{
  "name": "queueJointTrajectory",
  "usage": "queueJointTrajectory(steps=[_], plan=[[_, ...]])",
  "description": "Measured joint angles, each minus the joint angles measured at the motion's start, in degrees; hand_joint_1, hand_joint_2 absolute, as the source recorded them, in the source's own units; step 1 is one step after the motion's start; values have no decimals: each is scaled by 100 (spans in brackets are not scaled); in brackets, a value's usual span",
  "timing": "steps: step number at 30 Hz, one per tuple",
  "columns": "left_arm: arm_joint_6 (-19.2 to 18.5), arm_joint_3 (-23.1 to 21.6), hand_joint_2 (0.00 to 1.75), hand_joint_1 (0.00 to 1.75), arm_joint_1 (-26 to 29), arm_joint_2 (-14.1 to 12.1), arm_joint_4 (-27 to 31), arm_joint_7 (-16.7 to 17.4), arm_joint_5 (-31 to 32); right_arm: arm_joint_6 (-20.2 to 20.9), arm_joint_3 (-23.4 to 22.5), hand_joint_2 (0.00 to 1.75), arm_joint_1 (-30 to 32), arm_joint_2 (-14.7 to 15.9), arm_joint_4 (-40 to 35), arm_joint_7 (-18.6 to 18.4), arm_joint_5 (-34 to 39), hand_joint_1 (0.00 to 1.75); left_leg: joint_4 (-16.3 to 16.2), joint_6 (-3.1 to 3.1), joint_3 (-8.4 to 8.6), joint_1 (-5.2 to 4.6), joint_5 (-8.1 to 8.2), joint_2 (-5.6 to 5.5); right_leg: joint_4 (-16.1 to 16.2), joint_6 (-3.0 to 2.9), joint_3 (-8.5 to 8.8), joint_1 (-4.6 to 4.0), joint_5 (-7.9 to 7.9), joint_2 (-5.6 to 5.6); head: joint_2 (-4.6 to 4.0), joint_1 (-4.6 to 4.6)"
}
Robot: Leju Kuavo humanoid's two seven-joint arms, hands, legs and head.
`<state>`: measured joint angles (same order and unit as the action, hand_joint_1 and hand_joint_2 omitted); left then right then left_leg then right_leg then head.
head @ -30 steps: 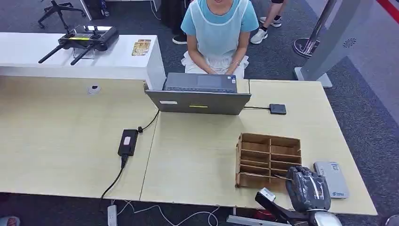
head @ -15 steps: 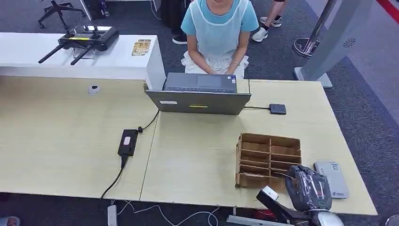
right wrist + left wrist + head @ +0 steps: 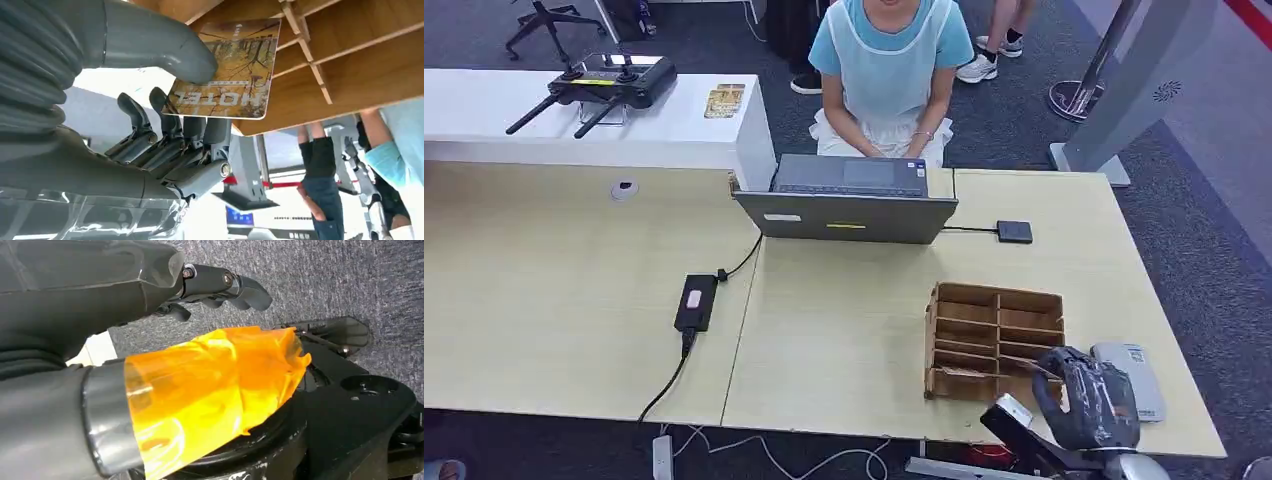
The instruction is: Pass the card to the sensor for recognition and then transmit it.
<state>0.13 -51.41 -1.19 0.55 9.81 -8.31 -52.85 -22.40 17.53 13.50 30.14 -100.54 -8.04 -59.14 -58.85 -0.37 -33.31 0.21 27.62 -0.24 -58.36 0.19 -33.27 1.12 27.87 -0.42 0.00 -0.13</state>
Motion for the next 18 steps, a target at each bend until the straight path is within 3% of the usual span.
queueJointTrajectory(steps=[18], plan=[[2, 0, 0, 0, 0, 0, 0, -46, -31, -76, -413, 175, 119, 0, -511, 1101, 1018, 155, 0, 0, -1, 0, 0, 1, 0, 0, 1, 0, 0, 1, 2, -2]])
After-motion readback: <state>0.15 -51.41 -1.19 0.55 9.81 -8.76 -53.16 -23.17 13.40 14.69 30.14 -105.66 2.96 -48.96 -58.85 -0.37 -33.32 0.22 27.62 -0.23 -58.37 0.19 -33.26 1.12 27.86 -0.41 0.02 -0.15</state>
